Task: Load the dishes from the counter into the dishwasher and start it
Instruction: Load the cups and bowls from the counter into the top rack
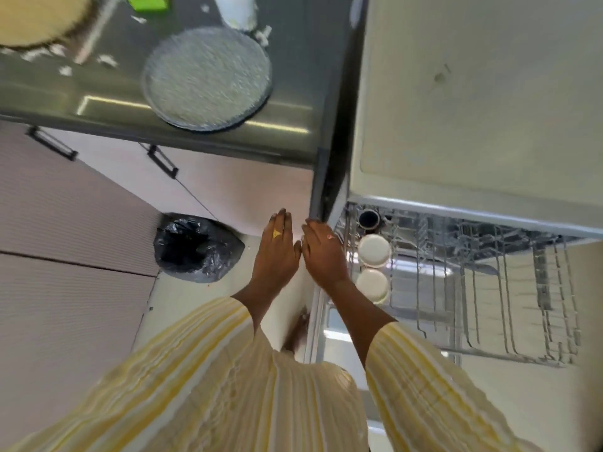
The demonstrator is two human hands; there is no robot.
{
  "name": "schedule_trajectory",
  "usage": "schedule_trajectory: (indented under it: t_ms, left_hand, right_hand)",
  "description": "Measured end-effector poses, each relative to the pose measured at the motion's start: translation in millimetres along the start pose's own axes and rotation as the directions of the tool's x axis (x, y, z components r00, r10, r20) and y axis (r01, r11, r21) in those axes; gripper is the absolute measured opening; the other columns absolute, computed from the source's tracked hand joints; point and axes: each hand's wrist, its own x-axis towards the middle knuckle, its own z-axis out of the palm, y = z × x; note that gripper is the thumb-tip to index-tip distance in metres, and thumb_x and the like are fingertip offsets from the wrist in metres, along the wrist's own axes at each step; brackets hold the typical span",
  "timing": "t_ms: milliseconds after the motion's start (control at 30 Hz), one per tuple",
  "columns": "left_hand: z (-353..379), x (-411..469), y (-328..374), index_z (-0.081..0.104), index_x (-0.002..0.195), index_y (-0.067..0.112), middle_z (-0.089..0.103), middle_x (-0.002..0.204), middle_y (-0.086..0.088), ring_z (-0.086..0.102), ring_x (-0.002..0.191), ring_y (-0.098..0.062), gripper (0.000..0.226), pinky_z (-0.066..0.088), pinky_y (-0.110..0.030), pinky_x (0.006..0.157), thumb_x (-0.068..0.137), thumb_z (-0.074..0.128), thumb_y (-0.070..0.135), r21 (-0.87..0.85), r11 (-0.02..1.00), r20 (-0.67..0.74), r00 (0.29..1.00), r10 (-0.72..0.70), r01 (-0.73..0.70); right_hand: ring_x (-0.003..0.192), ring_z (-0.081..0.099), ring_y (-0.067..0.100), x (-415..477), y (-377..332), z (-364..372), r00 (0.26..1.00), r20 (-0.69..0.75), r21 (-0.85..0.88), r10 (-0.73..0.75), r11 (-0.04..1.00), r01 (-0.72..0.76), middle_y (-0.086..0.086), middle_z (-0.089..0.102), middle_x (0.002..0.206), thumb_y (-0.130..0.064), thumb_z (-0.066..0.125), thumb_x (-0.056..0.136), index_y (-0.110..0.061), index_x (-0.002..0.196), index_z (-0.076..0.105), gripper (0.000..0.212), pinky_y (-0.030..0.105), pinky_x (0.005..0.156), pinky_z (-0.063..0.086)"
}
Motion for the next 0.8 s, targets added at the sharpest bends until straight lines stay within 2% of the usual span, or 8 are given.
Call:
schedule_trajectory:
  t_ms: [67, 167, 300, 433, 600, 733, 800]
  left_hand:
    - [-9.9, -2.3, -18.7, 0.023, 0.141, -0.012, 0.029, 0.147, -0.028, 0.028, 0.138, -0.038, 0.056, 0.022, -0.045, 0.116, 0.099, 0.039, 0.022, 0.053, 0.997, -0.042, 0.998, -0.045, 0.047]
    - [-25.9, -1.2, -50.9, 0.003, 0.146, -0.004, 0.006, 0.155, -0.022, 0.005, 0.145, -0.032, 0.056, 0.003, -0.041, 0.119, 0.102, 0.02, 0.026, 0.048, 0.983, -0.077, 0.982, -0.173, 0.177]
    - [-56.9, -1.4, -91.9, 0.005, 0.148, 0.0, 0.005, 0.157, -0.017, 0.002, 0.145, -0.029, 0.058, -0.008, -0.034, 0.116, 0.102, 0.024, 0.029, -0.033, 0.946, -0.19, 0.927, -0.324, 0.323]
    - [-85.1, 14.2, -133.3, 0.002, 0.149, 0.004, 0.001, 0.158, -0.013, -0.001, 0.146, -0.025, 0.059, -0.006, -0.034, 0.117, 0.101, 0.025, 0.031, -0.144, 0.89, -0.228, 0.861, -0.454, 0.432]
    - [-118.1, 53.2, -180.0, 0.004, 0.148, 0.001, 0.004, 0.157, -0.014, 0.002, 0.146, -0.025, 0.057, 0.001, -0.036, 0.12, 0.101, 0.022, 0.029, -0.128, 0.901, -0.295, 0.851, -0.434, 0.415]
    - [-154.8, 95.9, -208.4, 0.013, 0.147, -0.001, 0.016, 0.155, -0.015, 0.012, 0.144, -0.028, 0.056, 0.009, -0.038, 0.119, 0.101, 0.028, 0.026, -0.188, 0.924, -0.368, 0.848, -0.382, 0.334]
    - [-173.7, 118.5, -223.6, 0.014, 0.147, 0.0, 0.018, 0.154, -0.015, 0.012, 0.144, -0.026, 0.055, 0.008, -0.037, 0.119, 0.1, 0.03, 0.023, -0.162, 0.944, -0.397, 0.857, -0.33, 0.288]
  right_hand:
    - [0.097, 0.066, 0.032, 15.9, -19.0, 3.4, 0.996, 0.017, 0.006, -0.089, 0.996, 0.089, 0.02, 0.068, 0.103, -0.007, 0.061, 0.078, 0.005, 0.103, 0.066, 0.028, 0.041, 0.088, 0.05]
    - [0.099, 0.066, 0.032, 44.9, -45.9, 10.9, 0.973, 0.012, 0.016, -0.23, 0.973, 0.23, 0.02, 0.068, 0.106, -0.009, 0.061, 0.08, 0.006, 0.106, 0.065, 0.029, 0.043, 0.092, 0.048]
    - [0.1, 0.066, 0.033, 89.7, -85.1, 16.6, 0.928, -0.02, 0.045, -0.373, 0.926, 0.374, 0.022, 0.067, 0.107, -0.005, 0.073, 0.076, 0.006, 0.107, 0.065, 0.034, 0.042, 0.095, 0.044]
    - [0.1, 0.066, 0.032, 138.4, -121.4, 22.3, 0.874, -0.093, 0.058, -0.478, 0.873, 0.484, 0.02, 0.068, 0.107, -0.003, 0.077, 0.071, 0.006, 0.106, 0.066, 0.038, 0.038, 0.095, 0.045]
    - [0.098, 0.066, 0.03, 202.9, -157.2, 26.8, 0.831, -0.204, -0.02, -0.518, 0.851, 0.526, 0.018, 0.069, 0.103, -0.002, 0.079, 0.066, 0.005, 0.101, 0.068, 0.037, 0.039, 0.092, 0.049]
    - [0.097, 0.065, 0.033, 259.7, -172.6, 28.8, 0.848, -0.282, -0.038, -0.448, 0.889, 0.457, 0.021, 0.066, 0.104, -0.006, 0.064, 0.079, 0.007, 0.103, 0.065, 0.028, 0.039, 0.089, 0.051]
    - [0.097, 0.065, 0.034, 289.8, -174.4, 25.0, 0.872, -0.29, -0.073, -0.394, 0.918, 0.39, 0.022, 0.065, 0.104, -0.008, 0.067, 0.078, 0.007, 0.105, 0.064, 0.031, 0.04, 0.088, 0.051]
